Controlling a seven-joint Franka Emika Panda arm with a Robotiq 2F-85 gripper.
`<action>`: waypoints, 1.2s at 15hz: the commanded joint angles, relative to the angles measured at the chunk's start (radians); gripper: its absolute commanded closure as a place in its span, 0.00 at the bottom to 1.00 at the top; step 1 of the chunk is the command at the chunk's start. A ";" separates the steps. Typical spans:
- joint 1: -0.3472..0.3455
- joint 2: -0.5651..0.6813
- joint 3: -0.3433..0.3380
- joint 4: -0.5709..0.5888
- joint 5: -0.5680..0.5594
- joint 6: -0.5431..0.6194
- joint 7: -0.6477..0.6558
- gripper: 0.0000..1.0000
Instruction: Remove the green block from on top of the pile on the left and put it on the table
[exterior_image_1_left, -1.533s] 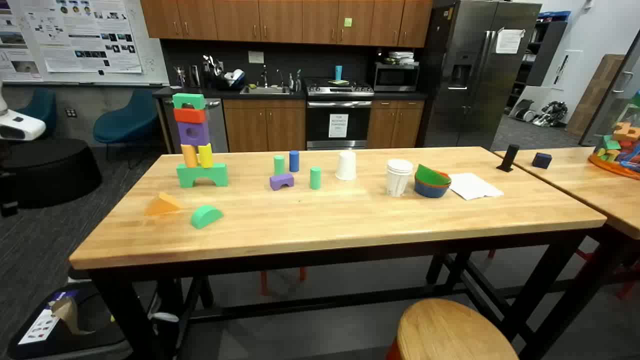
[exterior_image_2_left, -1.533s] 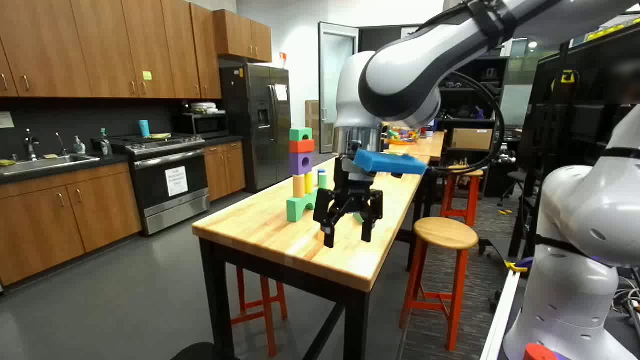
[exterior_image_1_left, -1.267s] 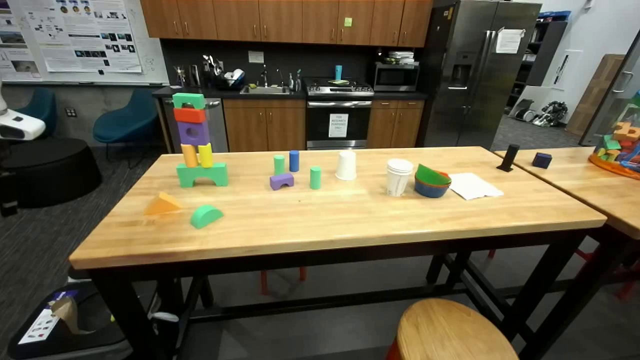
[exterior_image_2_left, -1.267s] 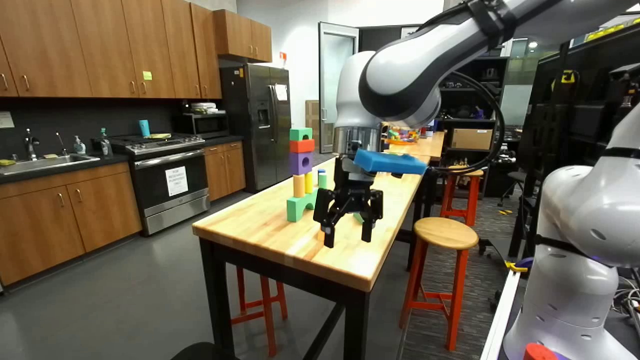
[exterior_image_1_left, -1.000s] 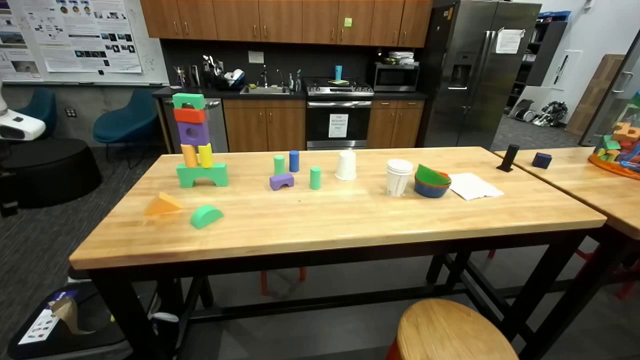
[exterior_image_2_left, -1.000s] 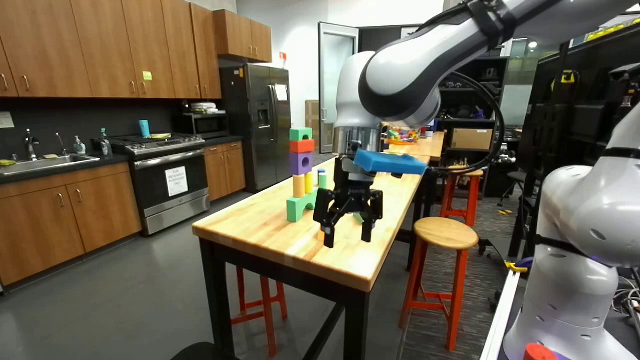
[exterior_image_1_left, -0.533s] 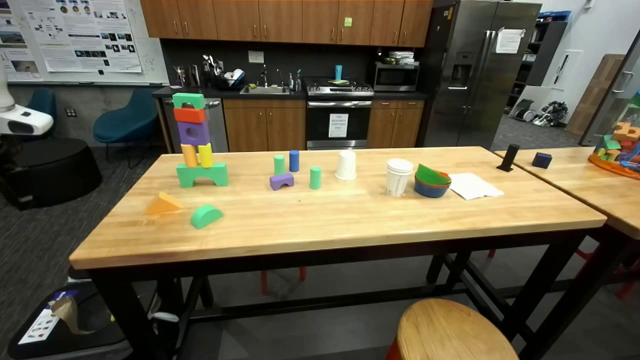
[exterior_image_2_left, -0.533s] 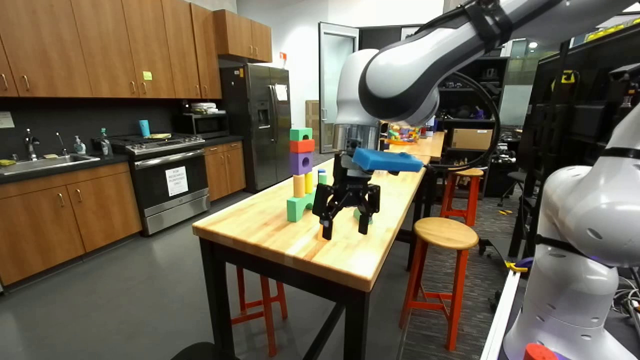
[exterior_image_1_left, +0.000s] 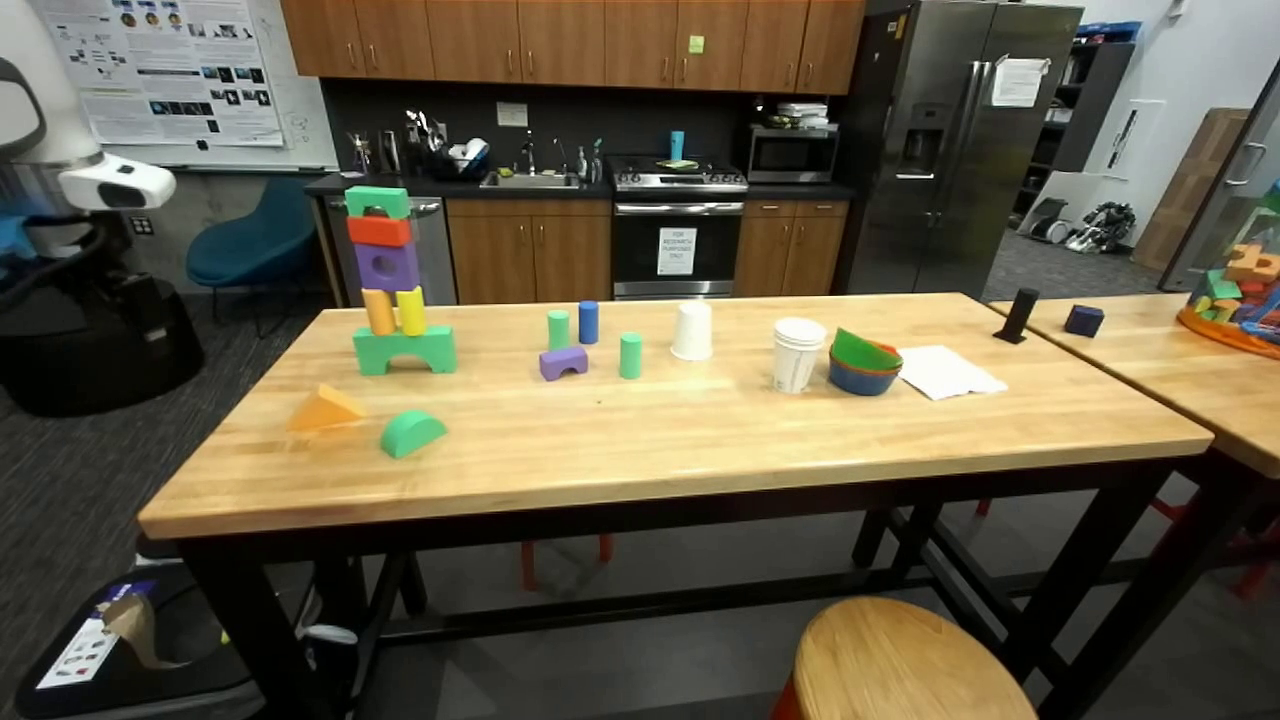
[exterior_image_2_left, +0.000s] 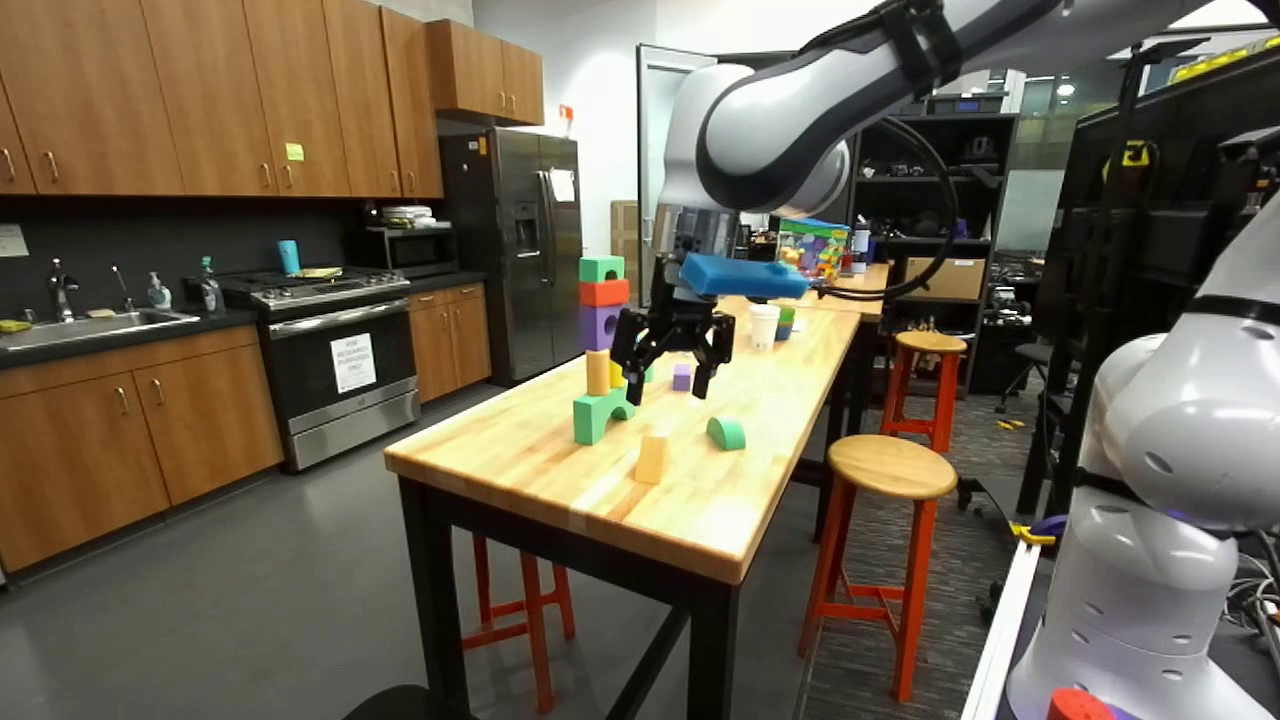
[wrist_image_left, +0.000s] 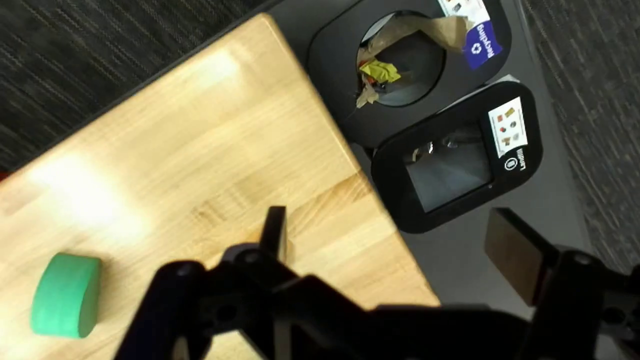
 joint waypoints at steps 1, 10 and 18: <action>-0.027 0.081 -0.012 0.116 -0.066 -0.026 0.024 0.00; -0.030 0.220 -0.072 0.305 -0.053 -0.014 0.046 0.00; -0.035 0.265 -0.071 0.336 -0.123 0.023 0.092 0.00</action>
